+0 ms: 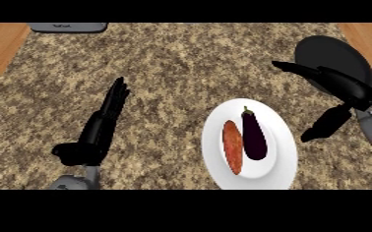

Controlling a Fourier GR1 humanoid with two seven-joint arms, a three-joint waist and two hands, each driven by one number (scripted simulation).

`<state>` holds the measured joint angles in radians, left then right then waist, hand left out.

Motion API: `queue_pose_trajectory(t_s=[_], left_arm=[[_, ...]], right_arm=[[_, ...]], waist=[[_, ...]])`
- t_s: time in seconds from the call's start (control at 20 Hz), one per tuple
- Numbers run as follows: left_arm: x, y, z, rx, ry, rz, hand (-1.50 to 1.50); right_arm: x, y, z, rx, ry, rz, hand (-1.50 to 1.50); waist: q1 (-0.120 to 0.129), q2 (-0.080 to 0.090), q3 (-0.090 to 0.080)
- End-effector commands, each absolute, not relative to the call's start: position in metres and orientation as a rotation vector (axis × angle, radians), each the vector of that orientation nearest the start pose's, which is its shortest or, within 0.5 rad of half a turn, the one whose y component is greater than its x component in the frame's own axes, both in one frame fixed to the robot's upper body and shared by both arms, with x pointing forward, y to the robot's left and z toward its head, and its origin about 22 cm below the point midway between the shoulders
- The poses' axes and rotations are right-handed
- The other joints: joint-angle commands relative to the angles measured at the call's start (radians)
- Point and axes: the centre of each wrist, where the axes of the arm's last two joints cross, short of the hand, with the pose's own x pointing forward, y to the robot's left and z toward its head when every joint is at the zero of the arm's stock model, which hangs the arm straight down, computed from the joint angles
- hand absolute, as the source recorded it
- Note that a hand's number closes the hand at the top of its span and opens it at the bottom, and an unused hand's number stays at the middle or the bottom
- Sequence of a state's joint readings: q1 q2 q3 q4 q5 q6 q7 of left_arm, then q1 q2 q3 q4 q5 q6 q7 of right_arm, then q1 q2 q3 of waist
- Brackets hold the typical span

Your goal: Pick the eggplant from the plate and place it in the pan

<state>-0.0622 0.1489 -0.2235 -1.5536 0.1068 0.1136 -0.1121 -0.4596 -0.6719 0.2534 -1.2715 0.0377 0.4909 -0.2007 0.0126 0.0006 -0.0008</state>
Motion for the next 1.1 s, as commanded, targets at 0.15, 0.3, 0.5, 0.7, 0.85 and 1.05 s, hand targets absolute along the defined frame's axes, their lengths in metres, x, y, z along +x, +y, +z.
queue_pose_trajectory(t_s=[0.15, 0.3, 0.5, 0.7, 0.85, 1.05], left_arm=[[0.252, 0.193, 0.018, -0.084, -1.693, -0.144, 0.00], [0.239, 0.186, 0.003, -0.093, -1.692, -0.142, 0.00], [0.244, 0.204, 0.012, -0.071, -1.696, -0.136, 0.00], [0.240, 0.206, 0.004, -0.073, -1.696, -0.136, 0.00], [0.237, 0.197, 0.020, -0.069, -1.690, -0.138, 0.00], [0.245, 0.202, -0.003, -0.062, -1.677, -0.116, 0.00]], right_arm=[[0.350, -0.250, 0.112, -0.136, -1.273, 1.504, -1.50], [0.334, -0.227, 0.079, -0.114, -1.208, 1.598, -1.50], [0.327, -0.231, 0.059, -0.174, -1.133, 1.668, -1.50], [0.335, -0.211, 0.045, -0.192, -1.105, 1.655, -1.50], [0.325, -0.222, 0.042, -0.172, -1.096, 1.638, -1.50], [0.318, -0.225, 0.043, -0.209, -1.089, 1.639, -1.50]], waist=[[0.009, 0.001, 0.000], [0.001, 0.000, 0.000], [-0.006, -0.001, 0.001], [-0.004, 0.000, 0.001], [-0.009, -0.001, 0.001], [-0.013, -0.001, 0.001]])
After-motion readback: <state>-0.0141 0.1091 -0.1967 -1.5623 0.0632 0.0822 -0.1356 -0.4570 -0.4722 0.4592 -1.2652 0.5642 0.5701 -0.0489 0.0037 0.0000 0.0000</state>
